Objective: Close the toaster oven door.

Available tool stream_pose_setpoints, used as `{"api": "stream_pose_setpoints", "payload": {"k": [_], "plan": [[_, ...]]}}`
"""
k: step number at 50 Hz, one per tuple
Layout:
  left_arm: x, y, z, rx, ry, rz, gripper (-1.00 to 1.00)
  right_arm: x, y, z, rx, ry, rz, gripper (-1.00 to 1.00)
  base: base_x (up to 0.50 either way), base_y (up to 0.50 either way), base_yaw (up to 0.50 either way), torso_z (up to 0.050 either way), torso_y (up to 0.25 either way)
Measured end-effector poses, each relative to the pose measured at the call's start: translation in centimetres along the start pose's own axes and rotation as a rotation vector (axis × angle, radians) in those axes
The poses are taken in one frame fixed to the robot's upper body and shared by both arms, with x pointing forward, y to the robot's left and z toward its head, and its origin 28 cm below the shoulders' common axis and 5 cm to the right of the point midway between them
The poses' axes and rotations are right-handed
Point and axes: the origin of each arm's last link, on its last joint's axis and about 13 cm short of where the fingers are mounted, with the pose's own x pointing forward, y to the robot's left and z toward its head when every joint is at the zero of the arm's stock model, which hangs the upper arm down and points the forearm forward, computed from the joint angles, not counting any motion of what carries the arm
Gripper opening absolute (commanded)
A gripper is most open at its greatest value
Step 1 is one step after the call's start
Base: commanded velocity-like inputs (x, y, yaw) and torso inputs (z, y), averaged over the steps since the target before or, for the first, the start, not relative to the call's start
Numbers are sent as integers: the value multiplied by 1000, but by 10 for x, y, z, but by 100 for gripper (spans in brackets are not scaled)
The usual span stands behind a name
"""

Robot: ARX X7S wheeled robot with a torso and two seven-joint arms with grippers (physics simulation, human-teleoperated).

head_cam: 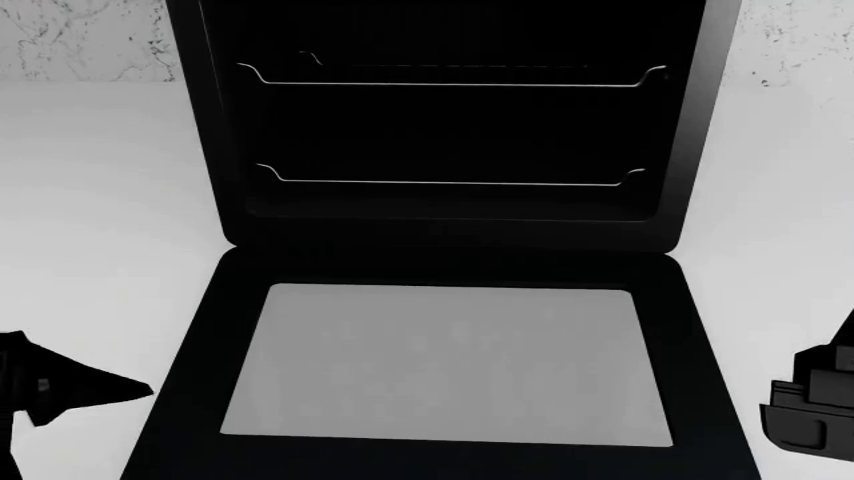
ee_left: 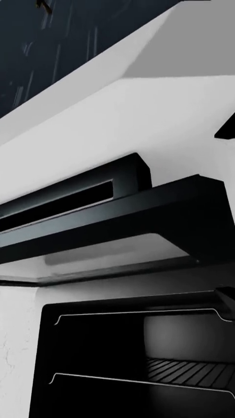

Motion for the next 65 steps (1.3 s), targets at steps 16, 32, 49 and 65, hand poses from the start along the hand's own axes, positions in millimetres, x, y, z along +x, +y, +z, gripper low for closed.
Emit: {"api": "stream_pose_setpoints", "payload": {"k": [16,32,49,65], "plan": [[11,12,-11,-51,-53,-111,100,-5,-1,-4,2,13,-9,100,17,-4,-15,0,0],[35,15,-28,116,99,131,100,-6,-1,-5,5,15,-13,100,9,-5,-10,0,0],[44,13,-30,320,51,252,100,-8,-3,-5,7,13,-21,100,1,0,-1,0,0],[52,20,-25,419,-40,372,100,-8,-6,-4,6,8,-27,100,0,0,-1,0,0]]}}
